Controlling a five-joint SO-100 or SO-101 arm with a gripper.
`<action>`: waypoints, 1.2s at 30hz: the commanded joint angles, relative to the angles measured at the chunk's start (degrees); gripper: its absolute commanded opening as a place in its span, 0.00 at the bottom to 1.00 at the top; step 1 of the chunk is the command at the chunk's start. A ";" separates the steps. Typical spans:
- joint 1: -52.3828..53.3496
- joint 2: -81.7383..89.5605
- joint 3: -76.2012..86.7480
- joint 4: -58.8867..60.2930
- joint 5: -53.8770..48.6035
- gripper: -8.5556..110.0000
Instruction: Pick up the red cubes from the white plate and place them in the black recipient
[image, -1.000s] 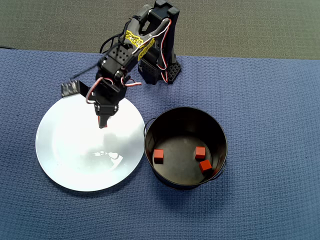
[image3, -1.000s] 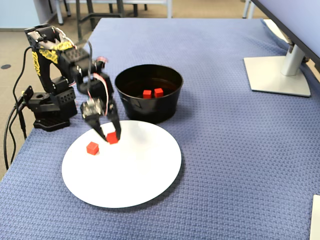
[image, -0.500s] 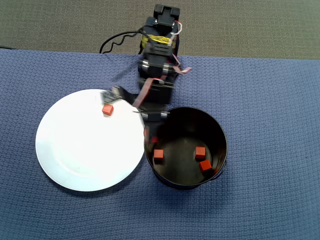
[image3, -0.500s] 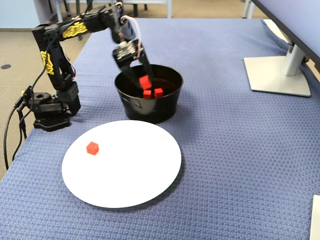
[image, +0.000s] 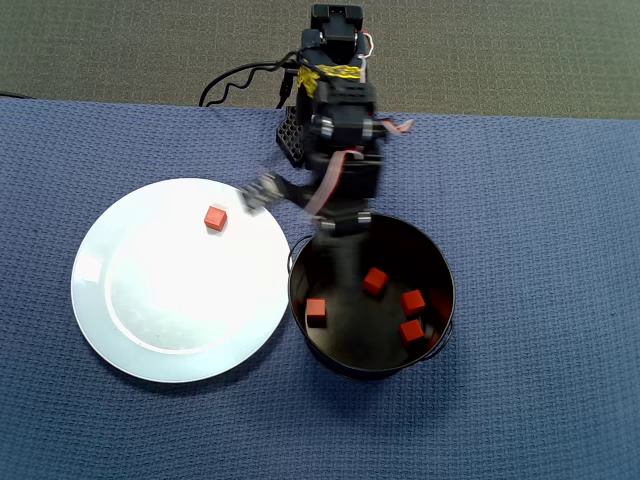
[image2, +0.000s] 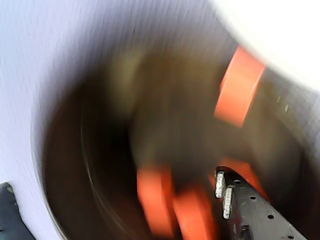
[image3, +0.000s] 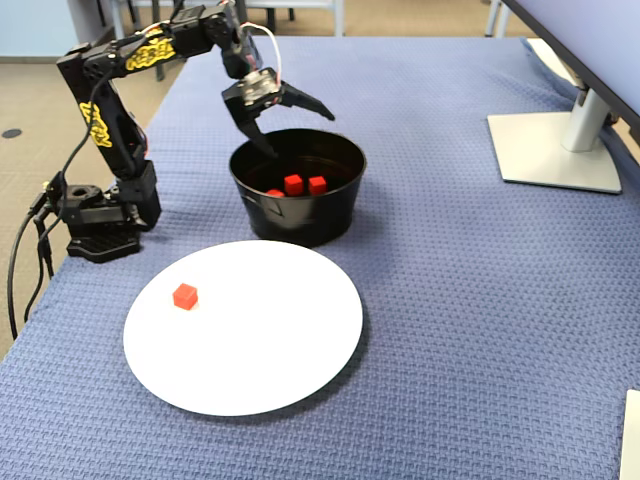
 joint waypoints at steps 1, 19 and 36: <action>16.08 1.93 -3.78 1.49 4.04 0.28; 35.24 -14.85 9.32 14.24 -3.60 0.30; 42.63 -24.52 4.75 11.43 -14.06 0.29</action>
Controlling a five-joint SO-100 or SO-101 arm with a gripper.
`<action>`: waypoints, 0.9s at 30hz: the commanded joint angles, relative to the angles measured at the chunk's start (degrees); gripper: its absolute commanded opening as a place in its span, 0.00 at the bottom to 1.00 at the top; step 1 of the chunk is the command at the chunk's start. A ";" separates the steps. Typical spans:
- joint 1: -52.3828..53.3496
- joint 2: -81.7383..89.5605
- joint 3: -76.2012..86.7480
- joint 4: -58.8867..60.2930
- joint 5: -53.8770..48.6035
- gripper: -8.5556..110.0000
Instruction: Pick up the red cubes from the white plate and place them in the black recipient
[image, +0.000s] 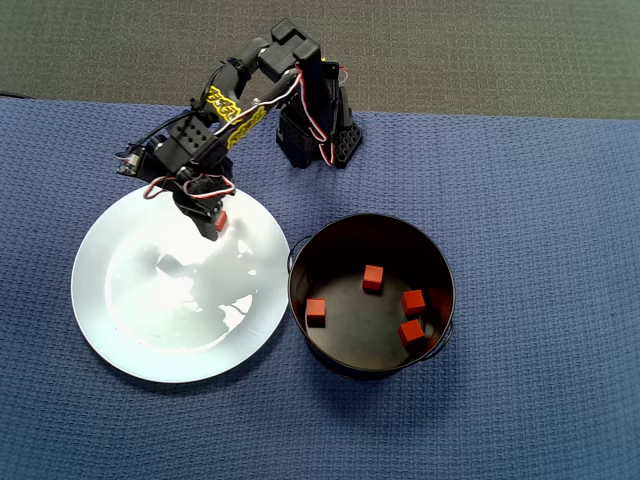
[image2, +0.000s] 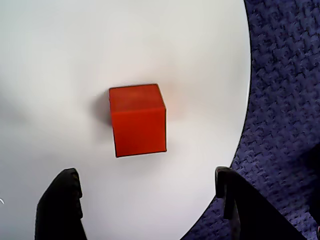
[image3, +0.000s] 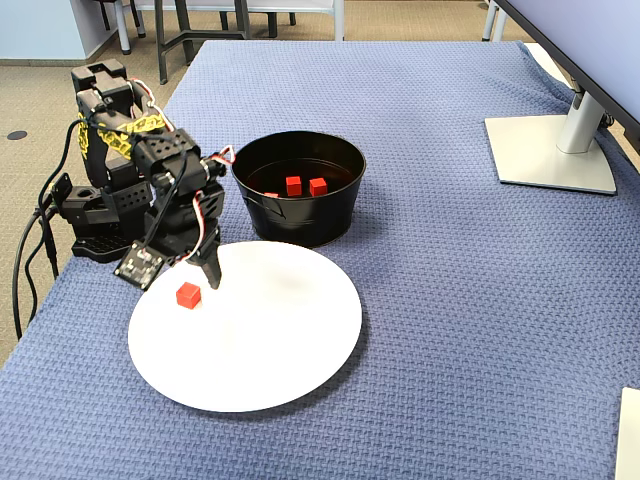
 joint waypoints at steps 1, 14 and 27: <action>1.76 -0.18 -3.69 -1.32 -2.72 0.28; 5.45 -5.45 -8.44 -2.72 -7.12 0.23; 6.68 -7.03 -7.38 -9.05 -15.03 0.23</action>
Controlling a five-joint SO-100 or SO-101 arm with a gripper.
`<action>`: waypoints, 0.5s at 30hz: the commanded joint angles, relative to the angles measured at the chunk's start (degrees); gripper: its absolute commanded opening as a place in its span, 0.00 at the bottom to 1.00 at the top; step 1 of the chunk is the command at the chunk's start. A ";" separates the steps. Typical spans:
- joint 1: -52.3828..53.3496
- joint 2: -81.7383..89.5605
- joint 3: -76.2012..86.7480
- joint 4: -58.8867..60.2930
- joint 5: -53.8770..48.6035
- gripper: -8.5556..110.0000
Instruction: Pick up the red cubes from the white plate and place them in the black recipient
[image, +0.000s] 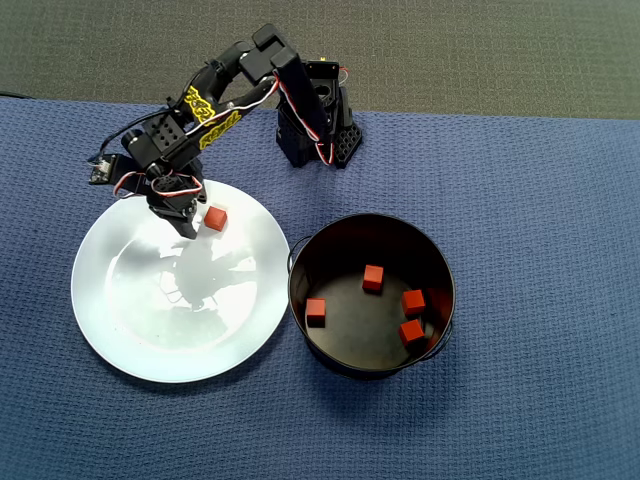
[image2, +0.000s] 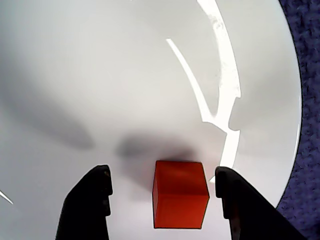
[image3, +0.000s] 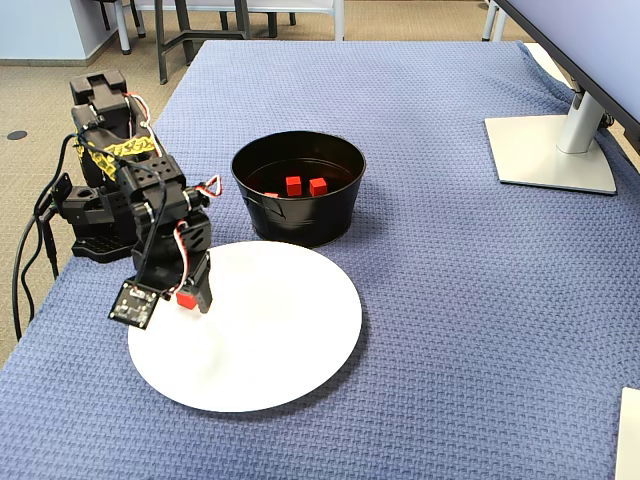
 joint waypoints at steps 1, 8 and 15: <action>-0.26 0.88 -1.41 -1.05 -1.41 0.23; -1.67 2.99 2.20 -1.41 -2.11 0.23; -3.25 6.33 6.42 -2.72 -2.20 0.23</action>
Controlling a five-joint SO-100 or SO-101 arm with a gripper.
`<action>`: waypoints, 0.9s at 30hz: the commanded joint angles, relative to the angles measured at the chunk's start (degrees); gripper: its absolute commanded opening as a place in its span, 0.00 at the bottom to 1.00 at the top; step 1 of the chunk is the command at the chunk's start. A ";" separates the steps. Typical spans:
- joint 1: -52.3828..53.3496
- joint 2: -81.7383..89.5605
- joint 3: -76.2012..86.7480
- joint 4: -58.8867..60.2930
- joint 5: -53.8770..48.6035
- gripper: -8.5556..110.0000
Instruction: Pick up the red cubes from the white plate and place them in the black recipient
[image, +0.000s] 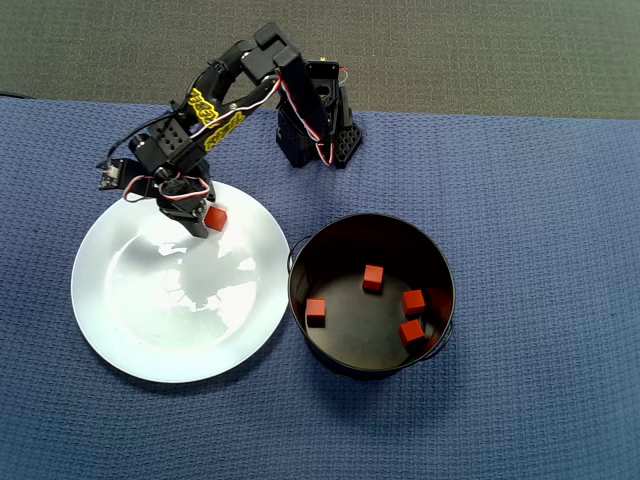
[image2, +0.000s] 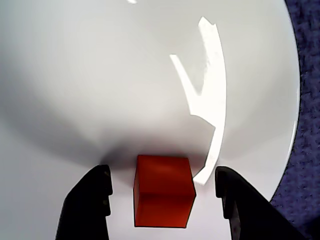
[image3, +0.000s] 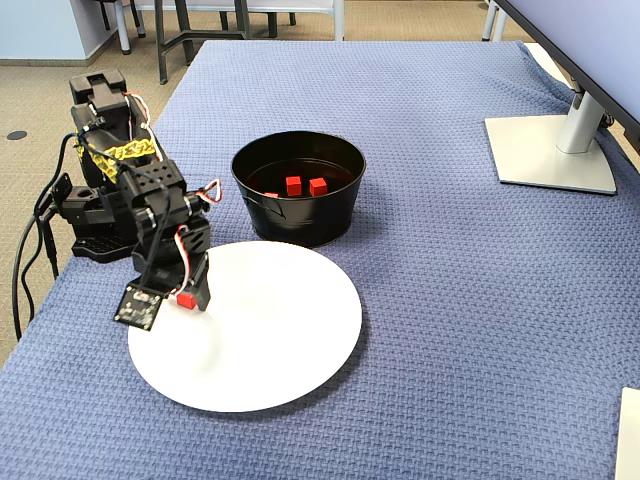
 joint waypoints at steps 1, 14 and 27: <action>-2.02 5.36 1.23 -1.67 -0.79 0.23; -2.90 8.53 5.10 -3.08 -1.32 0.14; -1.67 7.12 2.29 -4.57 -0.97 0.09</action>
